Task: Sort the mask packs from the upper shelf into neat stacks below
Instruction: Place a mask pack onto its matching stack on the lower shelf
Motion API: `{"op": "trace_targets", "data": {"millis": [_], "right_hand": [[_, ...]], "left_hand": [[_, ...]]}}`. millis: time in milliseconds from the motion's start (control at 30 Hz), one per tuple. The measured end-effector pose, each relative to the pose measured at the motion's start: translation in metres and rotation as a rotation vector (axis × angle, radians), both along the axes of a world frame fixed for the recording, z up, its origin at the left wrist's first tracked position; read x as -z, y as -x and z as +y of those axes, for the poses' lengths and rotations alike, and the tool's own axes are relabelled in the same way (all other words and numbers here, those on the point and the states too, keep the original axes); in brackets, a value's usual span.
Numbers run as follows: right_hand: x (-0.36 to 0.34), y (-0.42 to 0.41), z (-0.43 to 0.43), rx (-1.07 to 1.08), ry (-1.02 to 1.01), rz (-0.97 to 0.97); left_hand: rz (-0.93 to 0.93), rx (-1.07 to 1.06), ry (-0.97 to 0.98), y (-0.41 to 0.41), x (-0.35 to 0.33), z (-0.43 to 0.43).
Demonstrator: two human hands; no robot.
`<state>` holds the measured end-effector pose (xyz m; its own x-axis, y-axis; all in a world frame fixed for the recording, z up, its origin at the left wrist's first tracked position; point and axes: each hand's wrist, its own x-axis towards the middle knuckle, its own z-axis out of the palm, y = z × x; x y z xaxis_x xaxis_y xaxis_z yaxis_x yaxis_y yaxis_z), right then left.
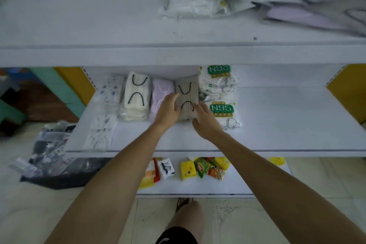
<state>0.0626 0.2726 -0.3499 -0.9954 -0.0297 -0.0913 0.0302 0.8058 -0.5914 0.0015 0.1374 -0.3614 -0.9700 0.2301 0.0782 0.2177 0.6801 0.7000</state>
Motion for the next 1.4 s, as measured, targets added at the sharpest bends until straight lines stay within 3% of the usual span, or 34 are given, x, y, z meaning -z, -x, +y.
{"op": "trace_targets", "data": {"millis": [200,333,433,633,767,967,1067,1167,1233,1333,1400], "right_hand": [[-0.094,-0.080,-0.005,-0.228,-0.034,0.372],[-0.163,-0.086,-0.014,-0.232,-0.003,0.730],[-0.210,-0.074,-0.018,-0.174,0.016,0.856],[-0.246,-0.020,-0.006,-0.020,-0.171,0.585],[-0.255,0.010,0.015,0.111,-0.210,0.508],[-0.257,0.039,0.041,0.075,-0.304,0.322],[-0.257,0.046,0.044,0.036,-0.302,0.326],[-0.257,0.053,0.046,0.034,-0.240,0.396],[-0.258,0.059,0.044,-0.002,-0.224,0.409],[-0.264,0.067,0.032,-0.109,-0.236,0.391],[-0.271,0.068,0.029,-0.111,-0.125,0.381]], "left_hand": [[0.191,0.124,-0.050,-0.097,-0.097,-0.055],[0.419,0.211,0.037,-0.126,-0.169,-0.071],[0.563,0.198,0.009,-0.129,-0.219,-0.073],[0.459,0.189,0.081,-0.074,-0.262,-0.076],[0.389,0.254,0.155,-0.024,-0.267,-0.063],[0.286,0.312,0.163,0.038,-0.271,-0.027],[0.231,0.439,0.185,0.065,-0.267,-0.019],[0.224,0.435,0.174,0.078,-0.267,-0.014],[0.164,0.378,0.110,0.083,-0.272,-0.011],[-0.007,0.291,-0.192,0.096,-0.283,-0.010],[0.058,0.210,-0.227,0.103,-0.286,-0.009]]}}
